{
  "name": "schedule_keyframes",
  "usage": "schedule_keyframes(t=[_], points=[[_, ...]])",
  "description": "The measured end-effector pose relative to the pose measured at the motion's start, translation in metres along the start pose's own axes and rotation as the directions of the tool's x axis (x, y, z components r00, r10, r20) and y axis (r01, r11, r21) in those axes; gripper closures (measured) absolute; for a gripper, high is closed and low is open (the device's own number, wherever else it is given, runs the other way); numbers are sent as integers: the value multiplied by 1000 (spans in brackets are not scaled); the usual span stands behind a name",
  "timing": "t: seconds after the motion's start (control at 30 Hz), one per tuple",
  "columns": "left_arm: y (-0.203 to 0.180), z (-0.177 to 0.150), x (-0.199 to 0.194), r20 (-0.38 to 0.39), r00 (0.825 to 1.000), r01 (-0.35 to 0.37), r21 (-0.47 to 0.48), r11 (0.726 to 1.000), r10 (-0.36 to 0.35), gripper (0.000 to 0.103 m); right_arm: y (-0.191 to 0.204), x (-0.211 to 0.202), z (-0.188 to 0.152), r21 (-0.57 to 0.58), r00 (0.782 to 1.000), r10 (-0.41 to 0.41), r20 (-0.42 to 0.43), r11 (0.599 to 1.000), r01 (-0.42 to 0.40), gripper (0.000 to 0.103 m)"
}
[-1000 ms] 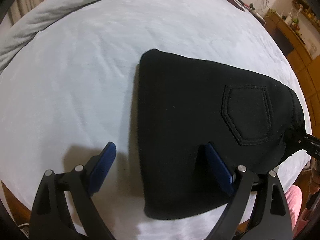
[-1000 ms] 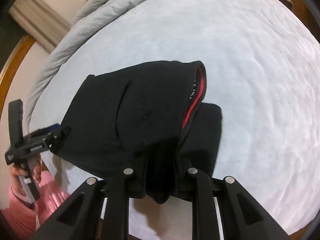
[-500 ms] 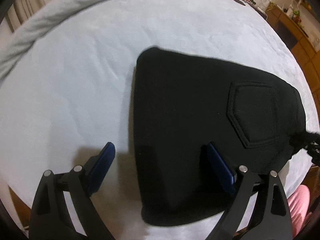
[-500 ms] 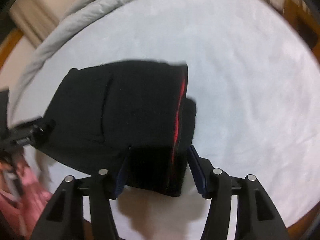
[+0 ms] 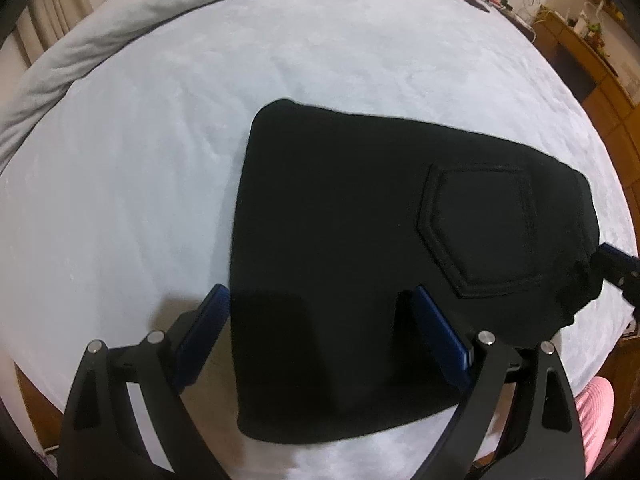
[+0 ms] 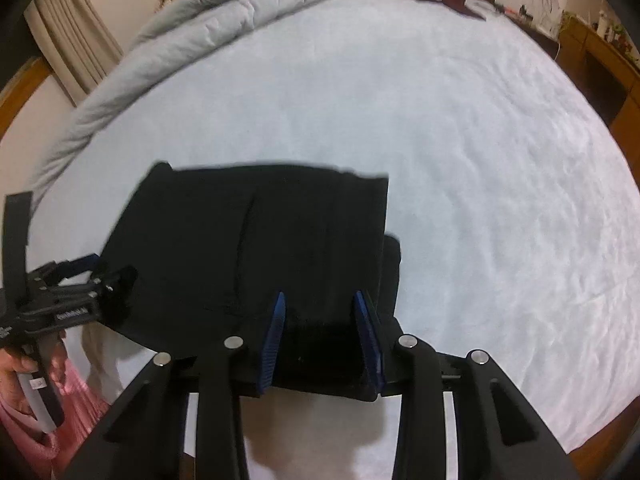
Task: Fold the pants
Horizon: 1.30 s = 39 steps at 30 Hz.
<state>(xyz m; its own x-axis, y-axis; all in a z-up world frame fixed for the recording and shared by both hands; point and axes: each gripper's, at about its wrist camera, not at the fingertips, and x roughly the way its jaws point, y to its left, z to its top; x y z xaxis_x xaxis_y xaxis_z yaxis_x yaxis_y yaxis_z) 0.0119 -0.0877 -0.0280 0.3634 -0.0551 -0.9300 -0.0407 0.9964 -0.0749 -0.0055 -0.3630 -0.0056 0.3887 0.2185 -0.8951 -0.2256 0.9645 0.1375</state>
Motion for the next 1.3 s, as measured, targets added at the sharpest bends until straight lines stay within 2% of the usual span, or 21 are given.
schedule_keyframes(t=[0.13,0.2,0.27,0.4,0.6,0.77,0.87,1.0,1.13,1.23,1.3], points=[[8,-5,14,-32,999,28,-47,998,-30,8,-4,29,-9,2,998,-42,-56,999,42,67],[17,-6,19,-45,997,65,-97,993,-70,7,-7,33,-12,-5,997,-50,-59,999,49,67],[18,-7,17,-45,996,70,-105,992,-75,7,-7,32,-12,-10,997,-55,-56,998,55,67],[7,-8,1,-10,1000,19,-38,999,-20,8,-5,20,-8,-7,998,-57,-28,998,57,67],[-6,-11,-15,24,999,24,-3,1000,-24,8,8,1,-2,-25,999,-39,23,999,39,68],[-8,-16,-5,4,1000,-11,5,1000,11,8,7,15,-1,-18,999,-50,-6,999,50,68],[-2,-16,10,-16,1000,10,-21,1000,-10,6,3,37,-3,-5,997,-60,-53,998,60,68],[12,-12,18,-54,995,75,-94,993,-80,5,-1,46,-5,-3,997,-53,-58,999,52,69],[8,-7,1,-14,1000,23,-39,999,-24,6,-8,27,3,23,1000,7,-8,1000,-6,67],[5,5,-9,23,999,37,-35,999,-36,6,-17,15,19,48,998,59,28,997,-60,67],[2,14,-8,28,999,27,-26,999,-27,6,-20,15,33,48,998,48,40,998,-50,67]])
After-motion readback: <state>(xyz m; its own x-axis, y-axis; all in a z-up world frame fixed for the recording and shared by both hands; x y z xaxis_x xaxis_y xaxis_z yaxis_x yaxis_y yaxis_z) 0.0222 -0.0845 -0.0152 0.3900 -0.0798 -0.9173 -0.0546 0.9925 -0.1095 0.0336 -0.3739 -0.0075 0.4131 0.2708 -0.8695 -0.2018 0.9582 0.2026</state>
